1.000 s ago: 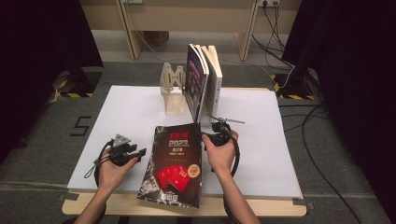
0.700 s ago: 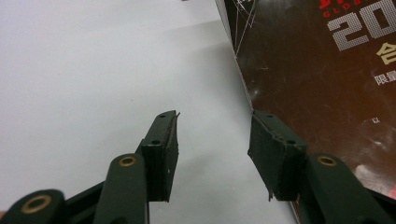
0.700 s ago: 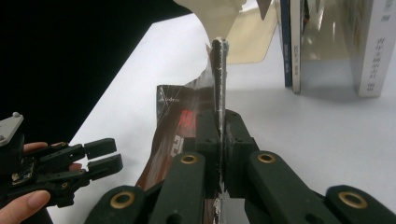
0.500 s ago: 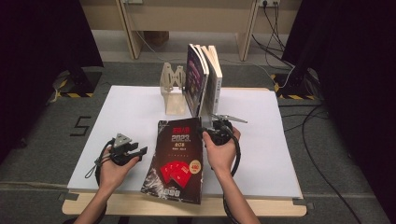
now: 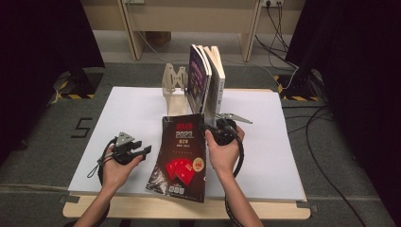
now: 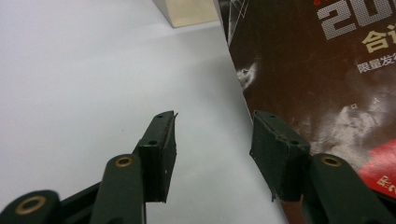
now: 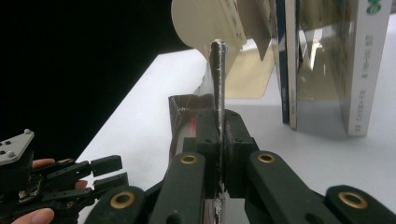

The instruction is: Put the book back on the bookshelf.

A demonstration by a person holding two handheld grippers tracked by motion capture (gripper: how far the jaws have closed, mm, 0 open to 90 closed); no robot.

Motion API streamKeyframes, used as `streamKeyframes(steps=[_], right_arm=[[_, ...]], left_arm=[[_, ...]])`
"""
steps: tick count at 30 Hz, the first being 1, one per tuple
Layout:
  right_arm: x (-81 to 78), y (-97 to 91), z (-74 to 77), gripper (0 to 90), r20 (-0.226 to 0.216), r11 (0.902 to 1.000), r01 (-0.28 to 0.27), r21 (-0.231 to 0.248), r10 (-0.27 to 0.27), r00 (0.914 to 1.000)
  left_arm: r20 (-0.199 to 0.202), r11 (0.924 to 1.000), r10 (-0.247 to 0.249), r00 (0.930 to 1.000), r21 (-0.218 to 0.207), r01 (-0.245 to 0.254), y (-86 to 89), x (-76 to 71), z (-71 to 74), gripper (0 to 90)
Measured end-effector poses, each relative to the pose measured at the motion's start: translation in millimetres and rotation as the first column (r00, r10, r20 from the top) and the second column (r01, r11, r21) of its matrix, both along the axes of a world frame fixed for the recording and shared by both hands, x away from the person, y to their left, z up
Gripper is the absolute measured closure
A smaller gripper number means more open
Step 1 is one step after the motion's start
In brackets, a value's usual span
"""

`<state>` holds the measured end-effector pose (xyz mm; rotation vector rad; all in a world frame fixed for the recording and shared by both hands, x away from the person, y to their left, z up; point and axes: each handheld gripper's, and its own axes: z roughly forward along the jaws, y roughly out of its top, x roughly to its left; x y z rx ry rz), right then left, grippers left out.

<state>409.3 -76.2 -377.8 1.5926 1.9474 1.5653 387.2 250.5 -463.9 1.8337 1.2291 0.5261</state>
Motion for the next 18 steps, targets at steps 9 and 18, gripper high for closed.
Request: streamKeyframes(steps=[9, 18], right_arm=[[-0.9, 2.6, 10.7, 87.5, 0.062, 0.9997, 0.026, -0.001, -0.026, 0.9978], [-0.2, 0.0, 18.4, 87.5, 0.089, 0.9987, 0.05, -0.001, -0.05, 0.9948]], left_arm=[[0.036, 0.9998, -0.01, 0.9993, -0.015, 0.01, -1.6, 2.9, 5.8, 49.4], [0.048, 0.9996, -0.019, 0.9987, -0.02, 0.02, -3.5, 5.4, 9.4, 48.6]])
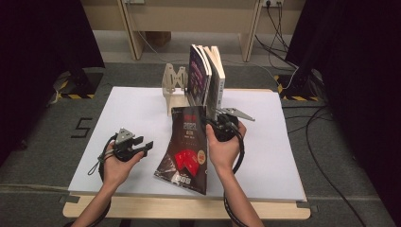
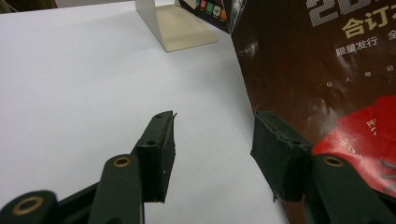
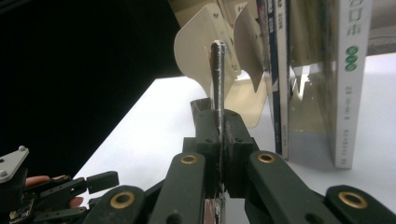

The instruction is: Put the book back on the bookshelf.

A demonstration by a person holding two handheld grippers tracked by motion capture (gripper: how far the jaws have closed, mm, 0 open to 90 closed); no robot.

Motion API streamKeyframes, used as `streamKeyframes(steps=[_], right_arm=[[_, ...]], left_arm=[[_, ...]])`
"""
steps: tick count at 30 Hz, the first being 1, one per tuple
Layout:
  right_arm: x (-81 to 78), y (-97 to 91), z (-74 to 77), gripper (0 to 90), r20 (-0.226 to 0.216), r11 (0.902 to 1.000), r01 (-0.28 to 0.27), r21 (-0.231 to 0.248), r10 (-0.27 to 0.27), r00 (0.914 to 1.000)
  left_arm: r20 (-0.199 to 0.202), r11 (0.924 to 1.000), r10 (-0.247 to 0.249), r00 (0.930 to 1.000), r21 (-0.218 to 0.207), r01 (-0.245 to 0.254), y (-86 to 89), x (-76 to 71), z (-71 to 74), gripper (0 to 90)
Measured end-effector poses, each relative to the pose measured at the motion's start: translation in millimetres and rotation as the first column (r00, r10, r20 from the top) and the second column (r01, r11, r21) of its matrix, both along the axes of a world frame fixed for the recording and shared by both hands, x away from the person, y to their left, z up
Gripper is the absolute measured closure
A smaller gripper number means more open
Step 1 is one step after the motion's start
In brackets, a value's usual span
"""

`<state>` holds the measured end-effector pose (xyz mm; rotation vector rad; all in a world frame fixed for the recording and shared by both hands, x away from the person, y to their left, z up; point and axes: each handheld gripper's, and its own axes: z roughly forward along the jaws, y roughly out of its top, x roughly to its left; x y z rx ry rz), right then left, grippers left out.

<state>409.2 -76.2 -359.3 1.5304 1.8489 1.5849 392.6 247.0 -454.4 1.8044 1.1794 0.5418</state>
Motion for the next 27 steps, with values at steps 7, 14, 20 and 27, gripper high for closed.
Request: streamKeyframes(steps=[7, 14, 20, 27], right_arm=[[1.6, 3.6, 8.1, 87.6, 0.041, 1.0, -0.001, -0.006, 0.001, 0.9992], [5.2, 8.2, 12.5, 87.6, 0.075, 0.9999, 0.013, 0.0, -0.013, 0.9971], [9.3, 10.1, 15.7, 87.6, 0.104, 0.9995, 0.032, 0.001, -0.031, 0.9941], [14.5, 15.2, 18.8, 87.6, 0.123, 0.9992, 0.039, -0.003, -0.038, 0.9916]], left_arm=[[0.009, 0.9999, -0.008, 0.9999, -0.009, 0.008, -2.2, 1.7, 4.5, 48.0], [0.017, 0.9999, -0.012, 0.9998, -0.007, 0.012, -3.9, 5.2, 8.8, 46.1], [0.026, 0.9998, -0.018, 0.9995, -0.009, 0.018, -7.0, 7.4, 12.9, 45.5], [0.04, 0.9996, -0.023, 0.9989, -0.017, 0.024, -7.8, 9.2, 18.0, 45.2]])
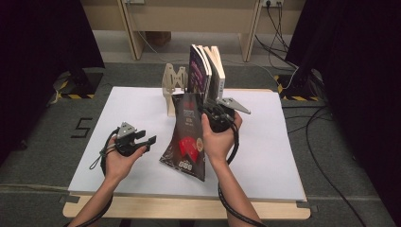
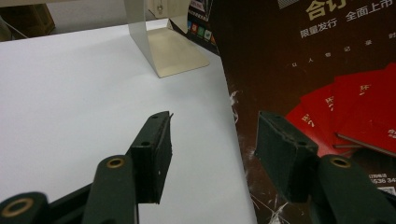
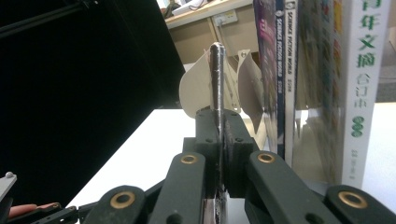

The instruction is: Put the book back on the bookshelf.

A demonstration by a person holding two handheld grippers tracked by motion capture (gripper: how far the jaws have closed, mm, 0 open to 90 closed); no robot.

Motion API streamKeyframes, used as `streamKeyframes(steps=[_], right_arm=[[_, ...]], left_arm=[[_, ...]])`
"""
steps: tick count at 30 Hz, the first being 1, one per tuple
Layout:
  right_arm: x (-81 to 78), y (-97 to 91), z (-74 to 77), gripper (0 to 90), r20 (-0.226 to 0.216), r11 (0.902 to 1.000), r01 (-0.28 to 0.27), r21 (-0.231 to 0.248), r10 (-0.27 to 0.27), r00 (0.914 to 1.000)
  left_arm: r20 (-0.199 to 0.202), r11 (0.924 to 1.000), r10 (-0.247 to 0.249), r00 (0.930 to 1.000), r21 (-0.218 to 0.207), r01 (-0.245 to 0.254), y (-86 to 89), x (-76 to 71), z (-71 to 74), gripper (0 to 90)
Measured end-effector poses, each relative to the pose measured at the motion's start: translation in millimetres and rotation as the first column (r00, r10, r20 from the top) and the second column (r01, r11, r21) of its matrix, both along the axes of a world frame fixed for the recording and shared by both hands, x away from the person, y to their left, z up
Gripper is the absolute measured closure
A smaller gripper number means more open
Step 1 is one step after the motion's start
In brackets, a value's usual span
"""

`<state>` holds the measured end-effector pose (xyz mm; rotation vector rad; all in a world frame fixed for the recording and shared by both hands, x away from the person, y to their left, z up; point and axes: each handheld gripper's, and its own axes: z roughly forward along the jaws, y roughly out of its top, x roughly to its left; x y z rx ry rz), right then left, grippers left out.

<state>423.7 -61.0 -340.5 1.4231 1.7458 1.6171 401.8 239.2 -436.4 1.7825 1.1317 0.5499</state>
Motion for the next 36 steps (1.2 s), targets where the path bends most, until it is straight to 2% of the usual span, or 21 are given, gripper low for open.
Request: streamKeyframes(steps=[11, 19, 28, 32, 36], right_arm=[[11.9, 11.9, 14.4, 87.6, 0.048, 1.0, 0.002, 0.01, -0.002, 0.9989], [21.8, 18.6, 19.9, 87.6, 0.08, 0.9997, 0.026, -0.001, -0.026, 0.9965], [30.5, 27.4, 32.2, 87.6, 0.136, 0.9986, 0.053, -0.003, -0.052, 0.9894], [39.2, 31.5, 37.7, 87.6, 0.145, 0.9979, 0.062, -0.019, -0.058, 0.9877], [45.9, 35.8, 42.4, 87.6, 0.149, 0.9974, 0.07, -0.016, -0.067, 0.9865]], left_arm=[[0.026, 0.9996, -0.017, 0.9995, -0.022, 0.017, -3.8, 6.6, 14.3, 45.2], [0.041, 0.9992, -0.025, 0.9989, -0.029, 0.026, -6.4, 12.9, 22.1, 45.2], [0.052, 0.9988, -0.031, 0.9982, -0.036, 0.033, -7.6, 15.1, 27.4, 45.4], [0.055, 0.9984, -0.034, 0.9979, -0.043, 0.036, -8.4, 16.1, 30.2, 45.2], [0.058, 0.998, -0.038, 0.9976, -0.048, 0.041, -9.0, 17.7, 31.6, 45.0]])
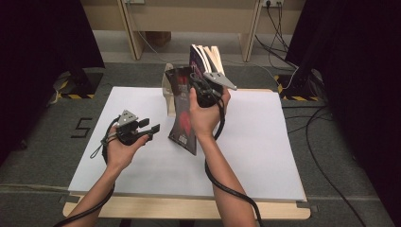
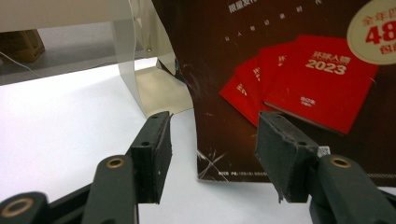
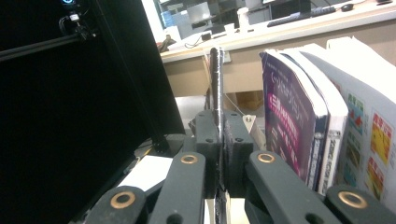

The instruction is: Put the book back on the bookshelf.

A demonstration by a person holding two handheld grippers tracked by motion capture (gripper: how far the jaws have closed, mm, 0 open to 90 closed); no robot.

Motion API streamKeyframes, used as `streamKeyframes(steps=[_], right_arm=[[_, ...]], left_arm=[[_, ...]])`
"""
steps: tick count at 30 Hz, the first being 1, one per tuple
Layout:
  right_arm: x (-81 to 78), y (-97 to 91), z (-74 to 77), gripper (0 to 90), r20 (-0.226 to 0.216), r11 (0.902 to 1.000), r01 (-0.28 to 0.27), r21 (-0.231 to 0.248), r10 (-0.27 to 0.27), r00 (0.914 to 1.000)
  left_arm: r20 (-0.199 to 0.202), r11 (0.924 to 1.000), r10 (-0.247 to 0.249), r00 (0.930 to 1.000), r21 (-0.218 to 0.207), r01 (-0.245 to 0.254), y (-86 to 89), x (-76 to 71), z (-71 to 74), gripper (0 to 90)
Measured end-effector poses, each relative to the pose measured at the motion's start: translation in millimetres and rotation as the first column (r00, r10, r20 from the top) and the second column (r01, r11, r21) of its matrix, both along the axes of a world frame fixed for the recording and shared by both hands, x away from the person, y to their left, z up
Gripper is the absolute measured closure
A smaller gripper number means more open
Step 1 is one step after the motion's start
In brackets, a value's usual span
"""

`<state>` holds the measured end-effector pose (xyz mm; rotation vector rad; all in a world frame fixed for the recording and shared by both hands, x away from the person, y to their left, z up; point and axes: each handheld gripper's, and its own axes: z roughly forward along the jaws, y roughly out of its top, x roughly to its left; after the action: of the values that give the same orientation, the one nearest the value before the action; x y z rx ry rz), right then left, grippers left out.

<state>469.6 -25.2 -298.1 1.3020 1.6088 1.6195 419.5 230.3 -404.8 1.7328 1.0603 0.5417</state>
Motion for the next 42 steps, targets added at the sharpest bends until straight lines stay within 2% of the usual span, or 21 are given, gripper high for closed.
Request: streamKeyframes(steps=[13, 19, 28, 29, 32, 33, 36, 39, 42], right_arm=[[12.2, 3.2, 0.9, 87.5, 0.032, 0.9996, 0.013, 0.025, -0.014, 0.9994], [10.7, 3.7, -7.3, 87.0, -0.002, 0.9998, -0.001, 0.02, 0.001, 1.0], [-7.0, -4.6, -18.2, 86.8, -0.053, 0.9997, -0.022, 0.009, 0.023, 0.9984], [-8.8, -5.0, -19.8, 86.7, -0.062, 0.9995, -0.027, 0.015, 0.027, 0.9977], [-11.1, -5.3, -22.9, 86.5, -0.057, 0.9995, -0.032, 0.006, 0.032, 0.9979], [-12.4, -4.9, -23.2, 86.5, -0.068, 0.9994, -0.034, 0.012, 0.034, 0.9971], [-13.9, -4.0, -24.4, 86.3, -0.07, 0.9991, -0.039, 0.015, 0.04, 0.9967], [-16.2, -2.5, -24.1, 86.2, -0.072, 0.9989, -0.038, 0.027, 0.04, 0.9966], [-17.9, -0.7, -23.6, 85.8, -0.08, 0.9983, -0.047, 0.033, 0.05, 0.9956]], left_arm=[[-0.002, 0.9999, -0.012, 0.9999, -0.004, 0.012, -1.7, 3.0, 0.3, 44.5], [-0.004, 0.9994, -0.034, 0.9994, 0.004, 0.034, -5.3, 4.6, 3.0, 43.8], [0.001, 0.9985, -0.055, 0.9985, -0.008, 0.055, -16.4, 4.7, 7.5, 43.1], [0.001, 0.9976, -0.069, 0.9976, -0.011, 0.069, -20.6, 4.5, 9.3, 42.6], [0.02, 0.997, -0.078, 0.9968, 0.0, 0.078, -29.1, 4.6, 12.3, 39.8], [0.025, 0.9969, -0.079, 0.9965, 0.002, 0.079, -30.9, 4.6, 13.2, 39.1], [0.032, 0.9964, -0.084, 0.9959, -0.005, 0.085, -34.7, 5.1, 16.1, 38.6], [0.054, 0.9946, -0.093, 0.9942, -0.04, 0.095, -40.5, 5.2, 25.1, 38.6], [0.063, 0.9918, -0.111, 0.9918, -0.056, 0.114, -44.8, 3.8, 31.4, 38.5]])
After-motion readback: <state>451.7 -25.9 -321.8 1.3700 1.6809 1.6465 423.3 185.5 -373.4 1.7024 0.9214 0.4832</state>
